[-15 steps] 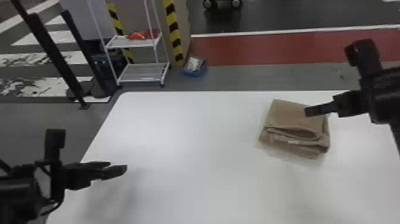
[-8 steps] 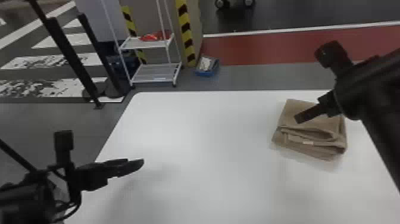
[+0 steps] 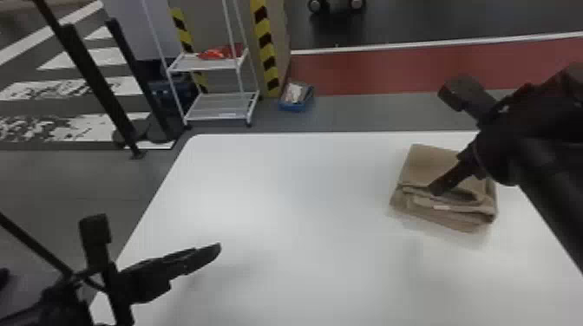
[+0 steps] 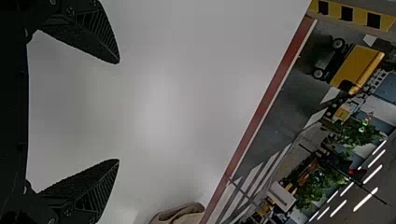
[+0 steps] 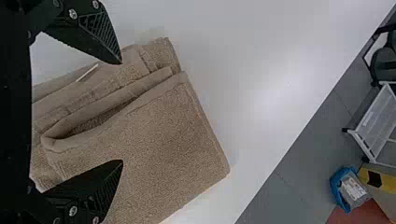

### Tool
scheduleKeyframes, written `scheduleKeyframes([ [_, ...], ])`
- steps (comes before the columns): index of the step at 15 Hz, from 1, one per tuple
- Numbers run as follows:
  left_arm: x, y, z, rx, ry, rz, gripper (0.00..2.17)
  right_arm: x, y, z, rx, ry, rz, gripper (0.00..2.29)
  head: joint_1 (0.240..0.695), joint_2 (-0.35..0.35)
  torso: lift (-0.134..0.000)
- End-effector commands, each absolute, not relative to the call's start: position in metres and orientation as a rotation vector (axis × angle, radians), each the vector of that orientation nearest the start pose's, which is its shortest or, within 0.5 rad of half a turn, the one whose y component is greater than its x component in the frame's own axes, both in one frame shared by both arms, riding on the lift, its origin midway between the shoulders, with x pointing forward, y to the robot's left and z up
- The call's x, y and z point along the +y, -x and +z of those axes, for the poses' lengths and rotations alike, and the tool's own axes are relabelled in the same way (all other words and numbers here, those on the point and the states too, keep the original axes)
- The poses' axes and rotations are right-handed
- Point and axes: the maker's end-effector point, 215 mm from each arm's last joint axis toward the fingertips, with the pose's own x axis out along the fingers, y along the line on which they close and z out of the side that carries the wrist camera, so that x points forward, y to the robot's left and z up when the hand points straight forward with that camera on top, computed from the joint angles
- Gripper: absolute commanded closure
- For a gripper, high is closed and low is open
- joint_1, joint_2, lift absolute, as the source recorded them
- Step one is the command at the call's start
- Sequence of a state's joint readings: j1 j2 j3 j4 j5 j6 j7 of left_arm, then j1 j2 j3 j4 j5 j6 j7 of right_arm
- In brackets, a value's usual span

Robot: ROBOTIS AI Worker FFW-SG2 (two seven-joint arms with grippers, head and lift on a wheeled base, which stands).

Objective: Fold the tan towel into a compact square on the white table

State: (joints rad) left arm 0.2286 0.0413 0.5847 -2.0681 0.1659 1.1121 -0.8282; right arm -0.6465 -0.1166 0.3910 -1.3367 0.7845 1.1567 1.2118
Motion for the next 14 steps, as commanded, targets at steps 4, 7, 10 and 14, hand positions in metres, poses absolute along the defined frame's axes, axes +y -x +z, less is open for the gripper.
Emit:
scheduleKeyframes([
  [4, 0.314, -0.392, -0.416, 0.613, 0.48, -0.299, 0.14, -0.18, -0.608, -0.391, 1.015, 0.61, 0.64, 0.2, 0.695, 0.168, -0.123],
  [7, 0.296, -0.385, -0.419, 0.637, 0.453, -0.314, 0.14, -0.181, -0.608, -0.407, 1.024, 0.648, 0.684, 0.28, 0.695, 0.148, -0.123],
  [10, 0.286, -0.382, -0.424, 0.652, 0.448, -0.328, 0.14, -0.176, -0.605, -0.413, 1.035, 0.652, 0.703, 0.28, 0.695, 0.133, -0.123],
  [14, 0.281, -0.372, -0.426, 0.665, 0.441, -0.329, 0.14, -0.172, -0.606, -0.417, 1.034, 0.697, 0.722, 0.29, 0.695, 0.125, -0.123],
])
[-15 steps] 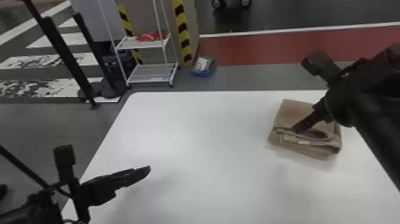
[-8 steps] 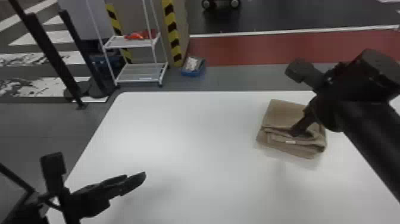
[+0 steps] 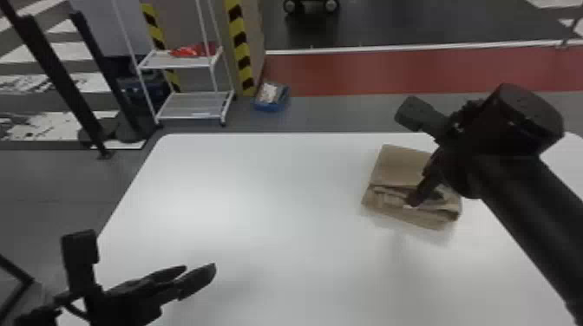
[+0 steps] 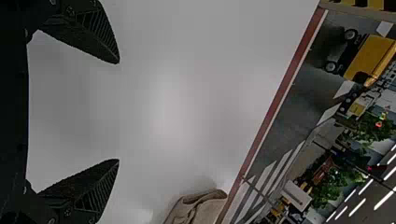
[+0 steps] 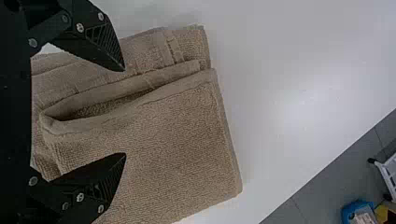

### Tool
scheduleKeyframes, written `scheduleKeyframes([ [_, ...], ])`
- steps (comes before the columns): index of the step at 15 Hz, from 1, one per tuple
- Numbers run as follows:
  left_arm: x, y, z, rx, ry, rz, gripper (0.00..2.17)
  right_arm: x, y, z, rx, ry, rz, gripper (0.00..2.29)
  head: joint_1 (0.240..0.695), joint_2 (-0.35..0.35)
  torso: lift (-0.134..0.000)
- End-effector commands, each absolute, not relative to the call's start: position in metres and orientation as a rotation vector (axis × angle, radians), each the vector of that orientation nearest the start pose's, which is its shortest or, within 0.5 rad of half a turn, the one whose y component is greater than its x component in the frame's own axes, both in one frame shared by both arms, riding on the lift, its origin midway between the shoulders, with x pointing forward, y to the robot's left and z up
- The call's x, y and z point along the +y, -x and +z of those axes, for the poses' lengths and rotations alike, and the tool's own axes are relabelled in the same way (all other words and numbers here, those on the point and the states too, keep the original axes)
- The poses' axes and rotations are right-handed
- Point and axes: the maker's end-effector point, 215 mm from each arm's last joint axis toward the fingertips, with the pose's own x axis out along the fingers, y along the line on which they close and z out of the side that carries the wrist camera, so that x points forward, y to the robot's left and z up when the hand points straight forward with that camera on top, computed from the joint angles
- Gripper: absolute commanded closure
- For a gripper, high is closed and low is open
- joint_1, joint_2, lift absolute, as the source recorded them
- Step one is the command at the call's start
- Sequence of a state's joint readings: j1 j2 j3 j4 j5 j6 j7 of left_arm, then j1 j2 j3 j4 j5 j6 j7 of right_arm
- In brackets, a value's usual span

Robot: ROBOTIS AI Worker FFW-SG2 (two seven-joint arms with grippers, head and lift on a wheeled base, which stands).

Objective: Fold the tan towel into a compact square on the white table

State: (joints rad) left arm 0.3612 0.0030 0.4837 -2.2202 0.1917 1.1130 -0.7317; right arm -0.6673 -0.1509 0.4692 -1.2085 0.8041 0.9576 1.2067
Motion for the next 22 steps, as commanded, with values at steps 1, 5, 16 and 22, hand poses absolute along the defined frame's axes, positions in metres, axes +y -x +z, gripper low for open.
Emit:
scheduleKeyframes([
  [1, 0.281, -0.37, -0.426, 0.667, 0.44, -0.329, 0.14, -0.171, -0.605, -0.42, 1.038, 0.709, 0.727, 0.38, 0.695, 0.125, -0.123],
  [5, 0.282, -0.366, -0.429, 0.673, 0.44, -0.328, 0.14, -0.161, -0.607, -0.417, 1.014, 0.679, 0.758, 0.65, 0.695, 0.132, -0.123],
  [16, 0.282, -0.359, -0.423, 0.666, 0.441, -0.342, 0.14, -0.108, -0.577, -0.389, 0.94, 0.613, 0.903, 1.09, 0.695, 0.183, -0.123],
  [22, 0.274, -0.36, -0.422, 0.665, 0.444, -0.363, 0.14, -0.106, -0.542, -0.384, 0.887, 0.633, 0.963, 1.09, 0.695, 0.221, -0.123],
])
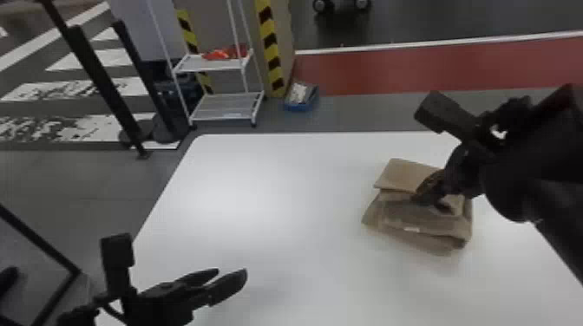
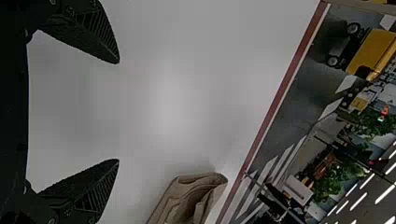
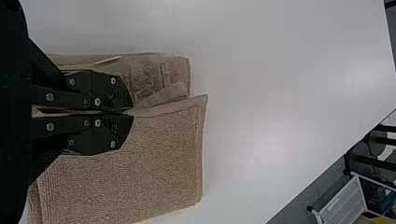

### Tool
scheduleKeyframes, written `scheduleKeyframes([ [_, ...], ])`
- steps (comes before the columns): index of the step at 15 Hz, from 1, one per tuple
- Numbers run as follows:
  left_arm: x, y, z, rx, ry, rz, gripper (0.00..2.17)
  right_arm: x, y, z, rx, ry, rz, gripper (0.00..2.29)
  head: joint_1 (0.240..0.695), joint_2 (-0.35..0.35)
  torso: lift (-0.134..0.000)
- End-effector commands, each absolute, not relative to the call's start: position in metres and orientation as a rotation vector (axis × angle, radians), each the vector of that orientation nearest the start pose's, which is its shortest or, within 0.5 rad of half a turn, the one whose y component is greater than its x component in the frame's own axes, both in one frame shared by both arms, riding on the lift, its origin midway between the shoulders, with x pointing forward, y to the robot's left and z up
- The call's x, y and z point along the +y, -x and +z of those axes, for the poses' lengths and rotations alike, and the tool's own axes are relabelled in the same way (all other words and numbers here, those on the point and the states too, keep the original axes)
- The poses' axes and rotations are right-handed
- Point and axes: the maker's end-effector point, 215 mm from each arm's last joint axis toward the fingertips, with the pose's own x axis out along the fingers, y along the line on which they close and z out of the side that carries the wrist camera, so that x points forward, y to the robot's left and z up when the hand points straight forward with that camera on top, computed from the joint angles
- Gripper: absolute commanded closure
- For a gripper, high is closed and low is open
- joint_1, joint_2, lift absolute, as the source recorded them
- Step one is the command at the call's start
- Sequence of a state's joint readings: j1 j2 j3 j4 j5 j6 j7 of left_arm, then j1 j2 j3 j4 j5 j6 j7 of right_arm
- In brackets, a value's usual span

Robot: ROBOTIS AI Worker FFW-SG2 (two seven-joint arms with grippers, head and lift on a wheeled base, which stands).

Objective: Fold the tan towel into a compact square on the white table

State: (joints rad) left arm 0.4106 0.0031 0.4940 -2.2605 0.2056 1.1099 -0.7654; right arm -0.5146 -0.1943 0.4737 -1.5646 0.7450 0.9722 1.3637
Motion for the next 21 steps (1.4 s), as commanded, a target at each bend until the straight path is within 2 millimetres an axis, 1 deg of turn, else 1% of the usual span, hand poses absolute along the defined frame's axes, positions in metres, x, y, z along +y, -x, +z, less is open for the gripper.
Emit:
scheduleKeyframes([
  [1, 0.267, -0.36, -0.423, 0.667, 0.449, -0.376, 0.15, -0.108, -0.539, -0.387, 0.89, 0.634, 0.964, 1.09, 0.695, 0.218, -0.123],
  [2, 0.254, -0.361, -0.426, 0.675, 0.455, -0.401, 0.15, -0.105, -0.535, -0.393, 0.882, 0.657, 0.986, 1.09, 0.695, 0.214, -0.123],
  [3, 0.243, -0.361, -0.428, 0.682, 0.455, -0.418, 0.15, -0.096, -0.531, -0.397, 0.842, 0.726, 1.037, 1.09, 0.695, 0.208, -0.123],
  [4, 0.235, -0.362, -0.431, 0.685, 0.45, -0.43, 0.15, -0.087, -0.525, -0.399, 0.809, 0.78, 1.071, 1.09, 0.695, 0.2, -0.123],
  [5, 0.229, -0.362, -0.434, 0.691, 0.451, -0.44, 0.15, -0.076, -0.52, -0.4, 0.793, 0.785, 1.093, 1.09, 0.695, 0.188, -0.123],
  [6, 0.227, -0.362, -0.435, 0.693, 0.451, -0.444, 0.15, -0.064, -0.517, -0.398, 0.779, 0.774, 1.109, 1.09, 0.695, 0.188, -0.123],
  [8, 0.225, -0.363, -0.433, 0.686, 0.448, -0.45, 0.15, -0.034, -0.511, -0.392, 0.743, 0.744, 1.146, 1.09, 0.695, 0.198, -0.123],
  [11, 0.225, -0.369, -0.424, 0.628, 0.412, -0.462, 0.15, 0.014, -0.504, -0.379, 0.69, 0.687, 1.194, 1.09, 0.695, 0.249, -0.123],
  [12, 0.222, -0.374, -0.422, 0.603, 0.4, -0.473, 0.15, 0.026, -0.503, -0.377, 0.679, 0.688, 1.203, 1.09, 0.695, 0.263, -0.123],
  [14, 0.21, -0.38, -0.422, 0.556, 0.39, -0.506, 0.15, 0.017, -0.505, -0.395, 0.705, 0.739, 1.2, 1.09, 0.695, 0.3, -0.123],
  [15, 0.199, -0.382, -0.419, 0.521, 0.379, -0.532, 0.2, 0.013, -0.506, -0.4, 0.716, 0.759, 1.195, 1.09, 0.695, 0.297, -0.123],
  [17, 0.178, -0.384, -0.41, 0.451, 0.363, -0.579, 0.27, 0.01, -0.507, -0.402, 0.724, 0.759, 1.189, 1.09, 0.695, 0.276, -0.123],
  [18, 0.164, -0.383, -0.41, 0.447, 0.37, -0.604, 0.28, 0.007, -0.508, -0.404, 0.731, 0.753, 1.184, 1.09, 0.695, 0.264, -0.123],
  [19, 0.151, -0.384, -0.407, 0.428, 0.362, -0.629, 0.41, 0.005, -0.508, -0.406, 0.735, 0.75, 1.178, 1.09, 0.695, 0.25, -0.123],
  [21, 0.121, -0.382, -0.411, 0.415, 0.354, -0.677, 0.93, -0.004, -0.515, -0.405, 0.731, 0.735, 1.149, 1.09, 0.695, 0.207, -0.123],
])
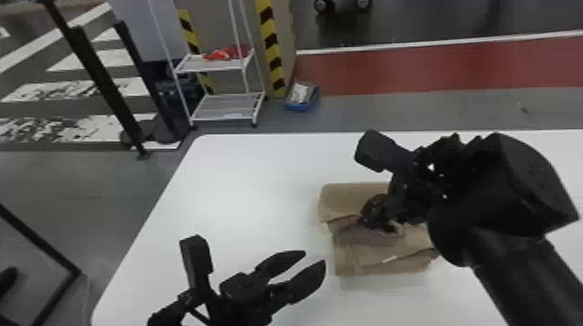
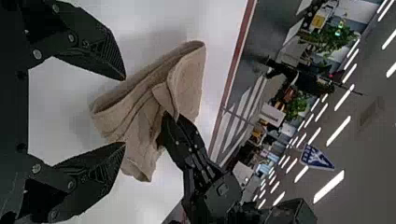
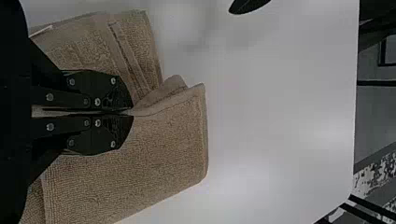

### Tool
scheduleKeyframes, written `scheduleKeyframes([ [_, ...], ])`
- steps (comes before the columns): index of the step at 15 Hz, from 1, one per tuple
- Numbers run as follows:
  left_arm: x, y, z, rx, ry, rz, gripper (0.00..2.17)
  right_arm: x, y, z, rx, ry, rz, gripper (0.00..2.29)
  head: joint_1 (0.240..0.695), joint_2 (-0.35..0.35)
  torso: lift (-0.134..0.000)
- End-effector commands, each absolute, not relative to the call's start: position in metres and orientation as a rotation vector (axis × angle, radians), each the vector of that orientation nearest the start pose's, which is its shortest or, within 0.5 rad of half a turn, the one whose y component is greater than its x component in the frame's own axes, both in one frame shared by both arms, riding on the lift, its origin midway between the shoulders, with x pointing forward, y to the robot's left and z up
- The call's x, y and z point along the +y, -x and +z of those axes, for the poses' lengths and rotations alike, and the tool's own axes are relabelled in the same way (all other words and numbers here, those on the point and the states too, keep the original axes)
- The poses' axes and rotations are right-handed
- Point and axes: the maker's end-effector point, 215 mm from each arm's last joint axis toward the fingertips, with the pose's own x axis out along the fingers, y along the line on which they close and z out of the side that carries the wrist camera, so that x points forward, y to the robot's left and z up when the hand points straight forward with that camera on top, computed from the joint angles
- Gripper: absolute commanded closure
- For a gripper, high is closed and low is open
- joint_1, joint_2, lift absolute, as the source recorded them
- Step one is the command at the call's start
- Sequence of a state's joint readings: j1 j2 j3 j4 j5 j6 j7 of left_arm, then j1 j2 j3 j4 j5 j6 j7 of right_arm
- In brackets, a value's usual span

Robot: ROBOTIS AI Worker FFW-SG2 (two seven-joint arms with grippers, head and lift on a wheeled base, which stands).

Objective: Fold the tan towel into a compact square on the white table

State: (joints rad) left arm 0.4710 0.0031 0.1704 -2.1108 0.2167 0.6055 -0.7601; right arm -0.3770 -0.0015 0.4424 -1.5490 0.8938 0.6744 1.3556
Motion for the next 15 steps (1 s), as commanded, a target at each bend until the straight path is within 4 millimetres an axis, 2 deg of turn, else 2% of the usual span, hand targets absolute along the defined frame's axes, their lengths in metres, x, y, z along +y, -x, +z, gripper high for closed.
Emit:
scheduleKeyframes([
  [1, 0.108, -0.384, -0.418, 0.413, 0.331, -0.685, 1.33, -0.008, -0.517, -0.402, 0.728, 0.721, 1.139, 1.09, 0.695, 0.186, -0.123],
  [2, 0.096, -0.391, -0.422, 0.393, 0.29, -0.69, 1.66, -0.009, -0.519, -0.399, 0.722, 0.707, 1.134, 1.09, 0.695, 0.166, -0.123],
  [3, 0.089, -0.397, -0.428, 0.389, 0.267, -0.679, 1.87, -0.009, -0.518, -0.398, 0.718, 0.699, 1.134, 1.09, 0.695, 0.15, -0.123],
  [5, 0.075, -0.41, -0.424, 0.348, 0.238, -0.68, 1.89, -0.008, -0.516, -0.395, 0.712, 0.688, 1.135, 1.09, 0.695, 0.119, -0.123],
  [8, 0.046, -0.408, -0.413, 0.318, 0.227, -0.716, 1.89, -0.007, -0.516, -0.392, 0.703, 0.686, 1.137, 1.09, 0.695, 0.083, -0.123],
  [13, 0.02, -0.397, -0.423, 0.344, 0.204, -0.754, 1.89, -0.002, -0.513, -0.385, 0.69, 0.682, 1.151, 1.09, 0.695, 0.039, -0.123],
  [15, 0.01, -0.406, -0.427, 0.342, 0.185, -0.762, 1.89, 0.001, -0.509, -0.386, 0.689, 0.684, 1.157, 1.09, 0.695, 0.026, -0.123],
])
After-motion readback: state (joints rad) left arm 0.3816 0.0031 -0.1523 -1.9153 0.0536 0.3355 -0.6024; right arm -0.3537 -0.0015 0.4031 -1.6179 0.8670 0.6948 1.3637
